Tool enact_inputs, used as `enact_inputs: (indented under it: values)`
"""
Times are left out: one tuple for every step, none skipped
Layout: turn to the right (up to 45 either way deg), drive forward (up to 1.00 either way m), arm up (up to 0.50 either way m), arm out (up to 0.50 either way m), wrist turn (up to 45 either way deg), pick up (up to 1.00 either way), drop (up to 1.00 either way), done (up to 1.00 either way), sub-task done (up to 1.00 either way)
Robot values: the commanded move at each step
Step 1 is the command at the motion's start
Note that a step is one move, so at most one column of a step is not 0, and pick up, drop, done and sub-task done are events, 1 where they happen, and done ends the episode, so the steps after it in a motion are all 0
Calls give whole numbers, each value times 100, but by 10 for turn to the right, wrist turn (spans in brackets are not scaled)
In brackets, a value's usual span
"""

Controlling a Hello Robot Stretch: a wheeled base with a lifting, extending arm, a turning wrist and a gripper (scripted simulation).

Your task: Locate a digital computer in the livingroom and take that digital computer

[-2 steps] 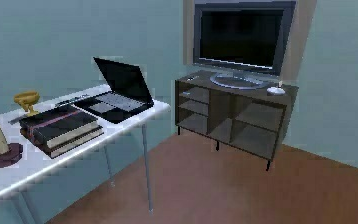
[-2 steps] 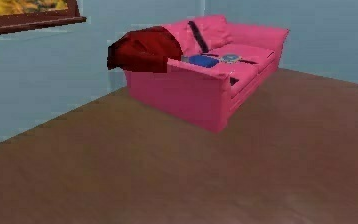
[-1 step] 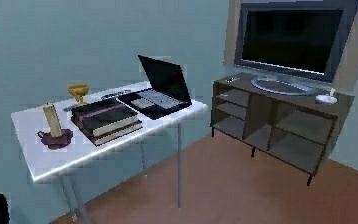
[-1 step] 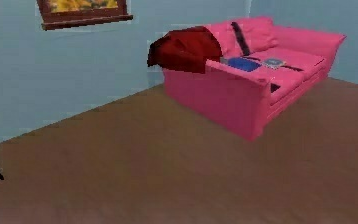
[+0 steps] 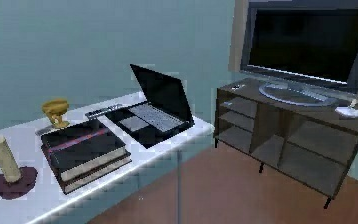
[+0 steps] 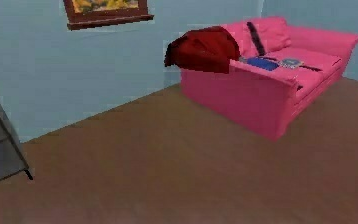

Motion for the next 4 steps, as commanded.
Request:
enact_inputs:
  values:
    - [-450, 0, 0, 0, 0, 0, 0, 0, 0]
    - [-450, 0, 0, 0, 0, 0, 0, 0, 0]
    - [-90, 0, 0, 0, 0, 0, 0, 0, 0]
    - [0, 0, 50, 0, 0, 0, 0, 0, 0]
